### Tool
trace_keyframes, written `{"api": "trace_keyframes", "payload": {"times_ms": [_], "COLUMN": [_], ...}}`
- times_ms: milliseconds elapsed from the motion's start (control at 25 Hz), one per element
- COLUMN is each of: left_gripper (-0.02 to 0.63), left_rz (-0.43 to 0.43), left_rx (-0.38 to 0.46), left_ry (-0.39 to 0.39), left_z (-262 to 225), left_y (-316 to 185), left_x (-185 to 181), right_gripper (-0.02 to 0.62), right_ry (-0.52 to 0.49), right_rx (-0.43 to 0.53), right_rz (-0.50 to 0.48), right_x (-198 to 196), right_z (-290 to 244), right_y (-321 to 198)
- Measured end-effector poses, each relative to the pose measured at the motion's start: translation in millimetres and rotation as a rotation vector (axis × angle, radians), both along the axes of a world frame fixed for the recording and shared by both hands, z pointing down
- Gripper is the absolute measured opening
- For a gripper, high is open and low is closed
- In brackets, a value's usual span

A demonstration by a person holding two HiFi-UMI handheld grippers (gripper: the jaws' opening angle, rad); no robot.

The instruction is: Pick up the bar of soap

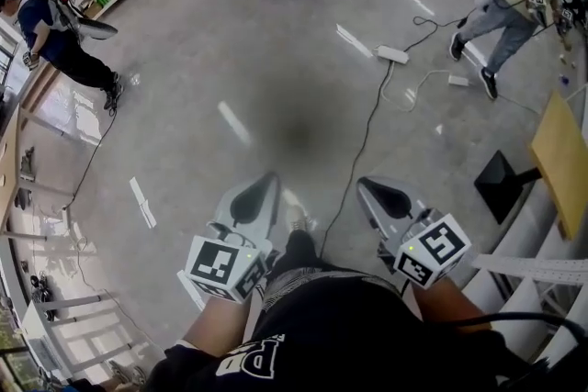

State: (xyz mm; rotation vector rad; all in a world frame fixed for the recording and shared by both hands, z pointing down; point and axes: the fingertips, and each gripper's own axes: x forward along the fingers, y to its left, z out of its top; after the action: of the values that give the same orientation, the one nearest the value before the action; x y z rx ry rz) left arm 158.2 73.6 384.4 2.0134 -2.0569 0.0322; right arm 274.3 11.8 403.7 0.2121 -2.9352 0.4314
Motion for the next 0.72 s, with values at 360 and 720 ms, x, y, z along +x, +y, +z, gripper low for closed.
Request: {"api": "trace_keyframes", "payload": {"times_ms": [360,720], "left_gripper": [0.008,0.008], "left_rz": [0.062,0.029], "left_rx": [0.043,0.069], "left_ry": [0.006,0.021], "left_z": [-18.1,-13.0], "left_y": [-49.3,-85.1], "left_x": [-128.8,-253.7], "right_gripper": [0.008,0.008], "right_ry": [0.026,0.030], "right_rx": [0.072,0.119], "right_rz": [0.010,-0.006], "right_x": [-139.1,-245.7], "right_z": [-28.9,-27.7], "right_y": [-46.0,-81.0]}}
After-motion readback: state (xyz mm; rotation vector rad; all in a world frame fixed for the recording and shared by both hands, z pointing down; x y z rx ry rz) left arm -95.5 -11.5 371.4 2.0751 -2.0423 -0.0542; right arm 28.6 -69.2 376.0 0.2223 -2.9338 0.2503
